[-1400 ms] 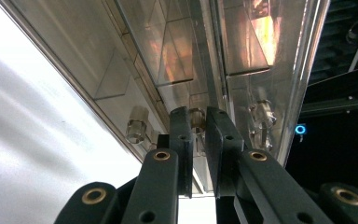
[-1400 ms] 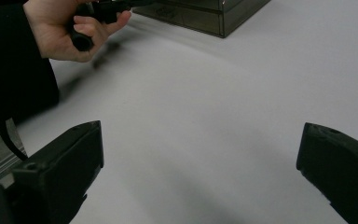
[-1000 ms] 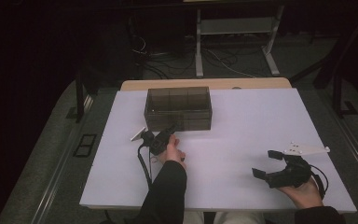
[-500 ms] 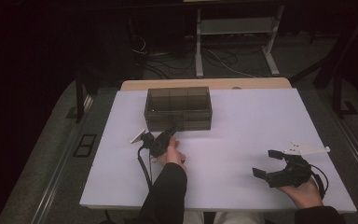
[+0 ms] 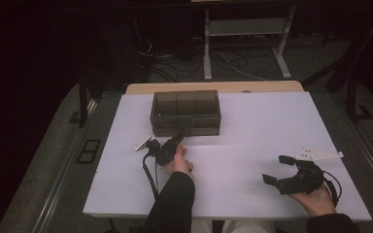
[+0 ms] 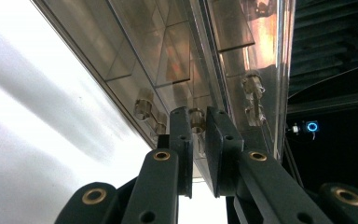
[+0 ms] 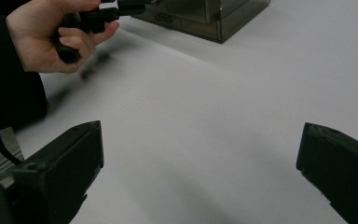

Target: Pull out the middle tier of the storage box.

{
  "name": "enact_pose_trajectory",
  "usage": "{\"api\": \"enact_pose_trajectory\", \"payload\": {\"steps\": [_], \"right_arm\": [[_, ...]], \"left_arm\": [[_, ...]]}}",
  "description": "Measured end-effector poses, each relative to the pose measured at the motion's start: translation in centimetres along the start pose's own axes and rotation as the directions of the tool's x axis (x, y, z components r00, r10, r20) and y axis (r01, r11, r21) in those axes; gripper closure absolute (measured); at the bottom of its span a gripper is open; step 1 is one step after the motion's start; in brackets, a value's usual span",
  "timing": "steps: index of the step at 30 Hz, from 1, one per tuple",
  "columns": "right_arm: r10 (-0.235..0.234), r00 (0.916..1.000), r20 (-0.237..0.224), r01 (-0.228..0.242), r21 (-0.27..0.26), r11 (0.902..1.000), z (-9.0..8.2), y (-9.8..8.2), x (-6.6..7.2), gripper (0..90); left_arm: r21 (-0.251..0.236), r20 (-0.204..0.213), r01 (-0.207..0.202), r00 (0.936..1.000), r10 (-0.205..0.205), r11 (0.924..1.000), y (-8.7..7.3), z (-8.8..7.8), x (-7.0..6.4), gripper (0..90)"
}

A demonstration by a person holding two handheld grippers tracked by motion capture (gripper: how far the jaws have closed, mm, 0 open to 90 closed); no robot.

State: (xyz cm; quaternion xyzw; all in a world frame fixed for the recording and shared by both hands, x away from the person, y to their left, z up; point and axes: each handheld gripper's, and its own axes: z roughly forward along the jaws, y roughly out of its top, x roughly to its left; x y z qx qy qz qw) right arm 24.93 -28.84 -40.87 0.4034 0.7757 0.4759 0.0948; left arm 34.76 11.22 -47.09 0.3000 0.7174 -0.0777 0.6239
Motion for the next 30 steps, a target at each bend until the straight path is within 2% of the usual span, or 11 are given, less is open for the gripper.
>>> {"api": "enact_pose_trajectory", "payload": {"steps": [15, 30], "right_arm": [[-0.010, 0.9999, -0.005, 0.010, 0.005, 0.9999, 0.2, 0.1, 0.1, 0.0], [-0.021, 0.9998, -0.004, 0.021, 0.006, 0.9998, 0.3, 0.1, 0.0, 0.0]], "left_arm": [[0.003, 0.004, 0.000, 1.0000, 0.000, 1.0000, -0.4, -0.7, 0.2, 80.5], [0.010, 0.002, -0.021, 0.9998, 0.021, 0.9997, -0.6, -1.2, 0.2, 80.4]]}}
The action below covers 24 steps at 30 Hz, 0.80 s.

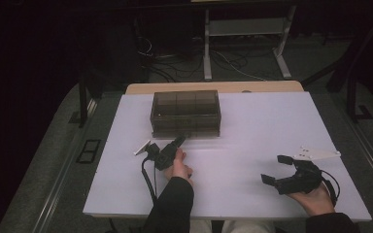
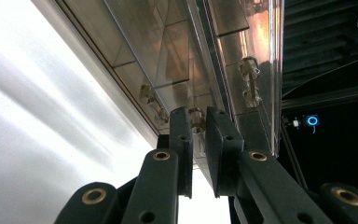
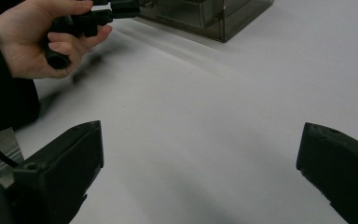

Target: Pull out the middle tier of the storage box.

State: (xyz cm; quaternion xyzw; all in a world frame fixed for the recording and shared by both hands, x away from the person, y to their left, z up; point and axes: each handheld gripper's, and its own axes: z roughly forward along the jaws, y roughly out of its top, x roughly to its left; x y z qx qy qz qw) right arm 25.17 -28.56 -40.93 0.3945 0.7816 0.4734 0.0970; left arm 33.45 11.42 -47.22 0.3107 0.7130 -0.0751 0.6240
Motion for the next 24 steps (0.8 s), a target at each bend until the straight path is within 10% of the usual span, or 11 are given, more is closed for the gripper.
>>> {"api": "enact_pose_trajectory", "payload": {"steps": [14, 24], "right_arm": [[0.003, 1.0000, -0.001, -0.003, 0.006, 1.0000, 0.1, 0.0, 0.1, 0.0], [0.002, 1.0000, -0.001, -0.002, 0.009, 1.0000, 0.1, 0.0, 0.1, 0.0]], "left_arm": [[0.070, 0.015, -0.096, 0.9954, 0.095, 0.9930, 0.3, -0.5, -0.5, 63.3], [0.119, 0.014, -0.200, 0.9798, 0.199, 0.9727, 0.3, -0.9, -1.4, 61.6]]}}
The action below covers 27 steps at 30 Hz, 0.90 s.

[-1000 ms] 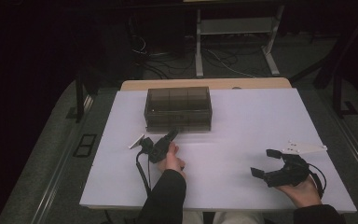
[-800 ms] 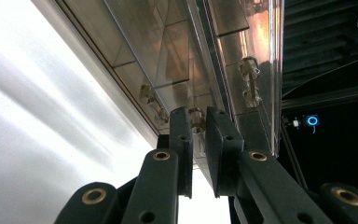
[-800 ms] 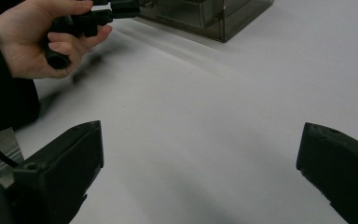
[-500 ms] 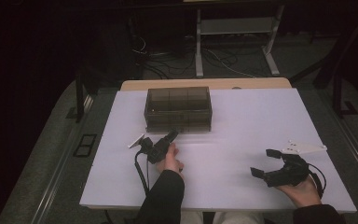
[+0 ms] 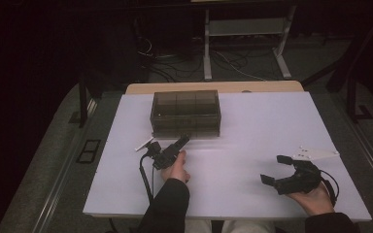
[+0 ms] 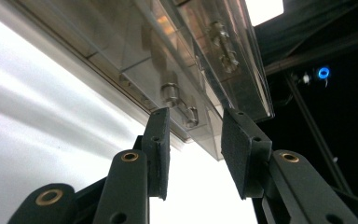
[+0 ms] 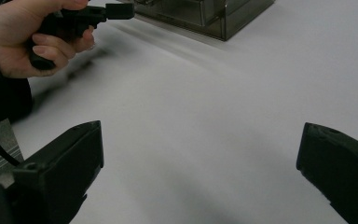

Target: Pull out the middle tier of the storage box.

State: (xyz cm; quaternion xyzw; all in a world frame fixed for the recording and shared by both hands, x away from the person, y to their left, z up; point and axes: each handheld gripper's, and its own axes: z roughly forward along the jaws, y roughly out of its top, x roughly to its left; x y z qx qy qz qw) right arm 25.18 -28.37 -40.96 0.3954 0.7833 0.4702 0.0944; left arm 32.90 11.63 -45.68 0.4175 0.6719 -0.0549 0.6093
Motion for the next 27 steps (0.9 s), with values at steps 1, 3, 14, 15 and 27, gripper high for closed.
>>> {"api": "enact_pose_trajectory", "payload": {"steps": [1, 3, 14, 15, 27], "right_arm": [[0.002, 1.0000, 0.000, -0.002, 0.000, 1.0000, 0.0, 0.0, 0.0, 0.0], [0.003, 1.0000, 0.000, -0.003, -0.001, 1.0000, 0.0, 0.0, 0.0, 0.0], [0.002, 1.0000, 0.000, -0.002, 0.000, 1.0000, 0.0, 0.0, 0.0, 0.0], [0.003, 1.0000, 0.000, -0.003, 0.001, 1.0000, 0.0, 0.0, 0.0, 0.0], [0.002, 1.0000, 0.001, -0.002, 0.002, 1.0000, 0.0, 0.0, 0.0, 0.0]], "left_arm": [[0.003, -0.004, -0.014, 0.9999, 0.014, 0.9999, 0.1, -0.1, -0.1, 61.6], [0.019, -0.016, -0.051, 0.9985, 0.051, 0.9985, 0.3, -0.2, -0.4, 61.1], [0.126, -0.016, -0.210, 0.9768, 0.214, 0.9696, 1.2, -0.3, -1.8, 59.4], [0.134, -0.015, -0.218, 0.9750, 0.221, 0.9668, 1.4, -0.4, -1.9, 59.4], [0.270, 0.004, -0.404, 0.9081, 0.419, 0.8740, 2.8, -0.3, -3.5, 58.8]]}}
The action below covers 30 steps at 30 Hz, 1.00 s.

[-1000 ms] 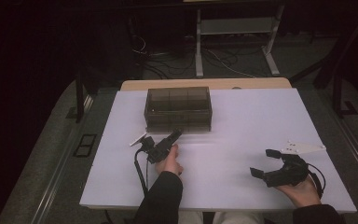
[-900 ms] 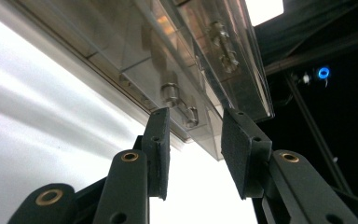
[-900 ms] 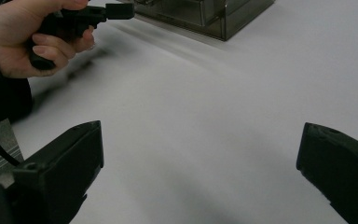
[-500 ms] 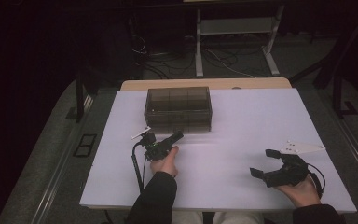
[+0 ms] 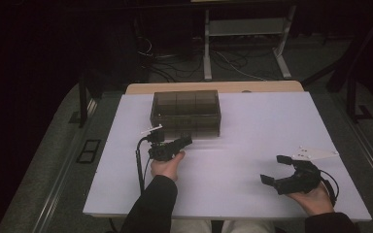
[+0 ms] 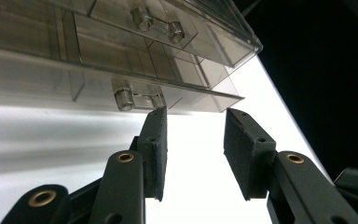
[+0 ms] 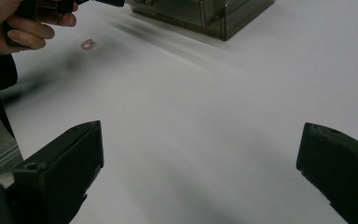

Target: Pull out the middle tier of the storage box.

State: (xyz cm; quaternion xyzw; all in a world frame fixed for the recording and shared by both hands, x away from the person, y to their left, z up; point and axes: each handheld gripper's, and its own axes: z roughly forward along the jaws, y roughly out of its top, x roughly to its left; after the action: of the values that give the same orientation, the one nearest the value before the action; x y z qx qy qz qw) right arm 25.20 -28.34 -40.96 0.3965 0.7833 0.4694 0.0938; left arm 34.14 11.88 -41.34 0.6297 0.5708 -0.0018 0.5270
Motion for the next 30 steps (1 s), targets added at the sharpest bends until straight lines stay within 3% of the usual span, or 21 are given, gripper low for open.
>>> {"api": "enact_pose_trajectory", "payload": {"steps": [4, 10, 16, 18, 20, 22, 24, 27, 30], "right_arm": [[-0.002, 1.0000, 0.001, 0.002, 0.001, 1.0000, 0.0, 0.0, 0.0, 0.0], [-0.001, 1.0000, 0.003, 0.001, 0.000, 1.0000, 0.0, 0.0, 0.0, 0.0], [-0.001, 1.0000, 0.002, 0.001, 0.000, 1.0000, 0.0, 0.0, 0.0, 0.0], [0.001, 1.0000, 0.001, -0.001, -0.001, 1.0000, 0.0, 0.0, 0.0, 0.0], [0.000, 1.0000, 0.002, 0.000, -0.001, 1.0000, 0.0, 0.0, 0.0, 0.0], [-0.002, 1.0000, 0.003, 0.002, 0.000, 1.0000, 0.0, 0.0, 0.0, 0.0], [-0.002, 1.0000, 0.002, 0.002, 0.000, 1.0000, 0.0, 0.0, 0.0, 0.0], [-0.002, 1.0000, 0.002, 0.002, 0.001, 1.0000, 0.0, 0.0, 0.0, 0.0], [-0.002, 1.0000, 0.002, 0.002, 0.000, 1.0000, 0.0, 0.0, 0.0, 0.0]], "left_arm": [[0.049, -0.013, -0.079, 0.9968, 0.079, 0.9957, 0.7, -0.1, -0.2, 58.0], [0.140, -0.011, -0.186, 0.9818, 0.190, 0.9724, 1.7, -0.2, -1.0, 55.4], [0.199, -0.009, -0.269, 0.9612, 0.276, 0.9426, 2.6, -0.3, -1.4, 54.4], [0.224, -0.016, -0.297, 0.9511, 0.308, 0.9282, 2.9, -0.3, -1.6, 54.0], [0.237, -0.003, -0.305, 0.9492, 0.315, 0.9225, 3.1, -0.3, -1.6, 53.7], [0.253, 0.007, -0.331, 0.9401, 0.341, 0.9090, 3.4, -0.4, -1.7, 53.3], [0.261, 0.012, -0.346, 0.9348, 0.355, 0.9014, 3.7, -0.5, -1.8, 53.3], [0.280, 0.028, -0.372, 0.9248, 0.379, 0.8851, 4.2, -0.6, -2.0, 53.0], [0.305, 0.061, -0.400, 0.9137, 0.402, 0.8641, 4.7, -0.7, -2.3, 50.7]]}}
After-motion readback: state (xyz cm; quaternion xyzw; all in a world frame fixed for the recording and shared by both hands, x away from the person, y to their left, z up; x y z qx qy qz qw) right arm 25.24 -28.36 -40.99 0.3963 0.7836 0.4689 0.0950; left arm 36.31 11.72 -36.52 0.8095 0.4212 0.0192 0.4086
